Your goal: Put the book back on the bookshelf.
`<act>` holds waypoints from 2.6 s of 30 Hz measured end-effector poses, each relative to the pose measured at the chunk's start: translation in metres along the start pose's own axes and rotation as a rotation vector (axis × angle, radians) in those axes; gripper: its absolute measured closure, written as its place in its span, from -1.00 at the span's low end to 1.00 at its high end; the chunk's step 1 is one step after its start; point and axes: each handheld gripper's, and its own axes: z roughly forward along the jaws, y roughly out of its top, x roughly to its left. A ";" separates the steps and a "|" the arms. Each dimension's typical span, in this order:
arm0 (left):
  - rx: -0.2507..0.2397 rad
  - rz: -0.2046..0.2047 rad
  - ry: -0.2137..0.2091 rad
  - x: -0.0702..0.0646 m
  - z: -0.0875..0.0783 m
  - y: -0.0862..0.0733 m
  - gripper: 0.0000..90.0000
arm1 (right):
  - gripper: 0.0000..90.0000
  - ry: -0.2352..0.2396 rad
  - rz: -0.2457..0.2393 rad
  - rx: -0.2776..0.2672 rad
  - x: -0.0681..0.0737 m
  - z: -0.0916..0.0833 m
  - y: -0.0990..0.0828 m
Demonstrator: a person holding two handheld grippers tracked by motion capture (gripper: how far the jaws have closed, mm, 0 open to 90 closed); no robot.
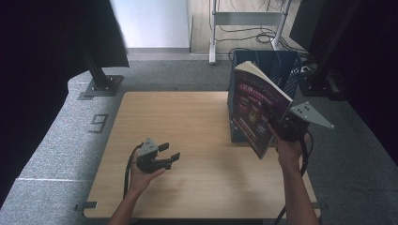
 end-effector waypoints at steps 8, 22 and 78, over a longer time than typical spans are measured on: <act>0.005 0.000 0.000 0.000 0.002 -0.001 -0.25 | 0.81 -0.029 0.014 -0.001 -0.008 0.005 -0.001; 0.006 -0.005 0.000 -0.001 0.002 -0.001 -0.25 | 0.81 -0.071 0.015 0.005 -0.017 0.021 -0.001; 0.014 -0.006 -0.008 0.000 0.005 -0.002 -0.26 | 0.81 -0.179 0.034 0.026 -0.037 0.084 -0.009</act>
